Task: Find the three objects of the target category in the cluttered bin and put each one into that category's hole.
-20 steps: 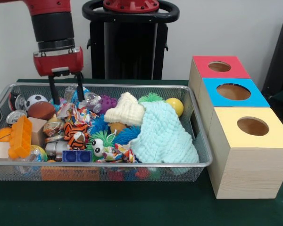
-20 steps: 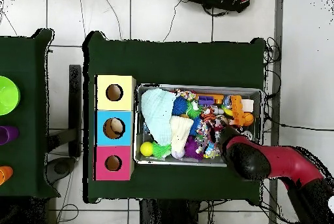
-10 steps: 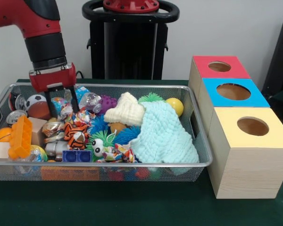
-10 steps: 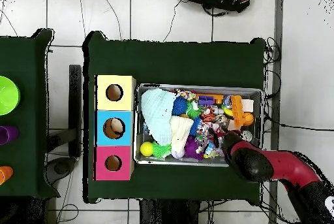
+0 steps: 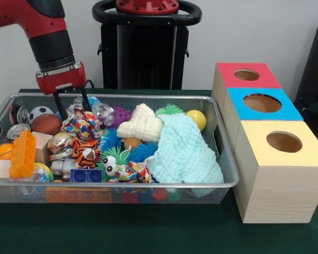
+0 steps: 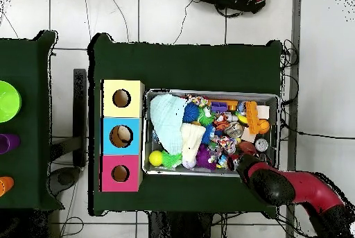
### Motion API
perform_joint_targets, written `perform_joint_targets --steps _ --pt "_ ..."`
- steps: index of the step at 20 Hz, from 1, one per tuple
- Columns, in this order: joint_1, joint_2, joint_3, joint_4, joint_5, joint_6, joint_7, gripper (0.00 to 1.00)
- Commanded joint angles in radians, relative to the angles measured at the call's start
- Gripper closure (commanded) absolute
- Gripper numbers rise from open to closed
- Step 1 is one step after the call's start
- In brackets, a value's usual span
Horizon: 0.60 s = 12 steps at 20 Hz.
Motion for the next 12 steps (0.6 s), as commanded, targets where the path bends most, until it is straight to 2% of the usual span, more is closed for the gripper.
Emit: perform_joint_targets --steps 1,5,12 --pt "-0.012 -0.066 0.117 0.076 0.005 0.181 -0.318 0.0" --pt "-0.004 -0.095 0.149 0.092 0.031 0.208 -0.287 0.0" --pt "-0.005 -0.081 0.164 0.092 0.013 0.207 -0.258 0.0"
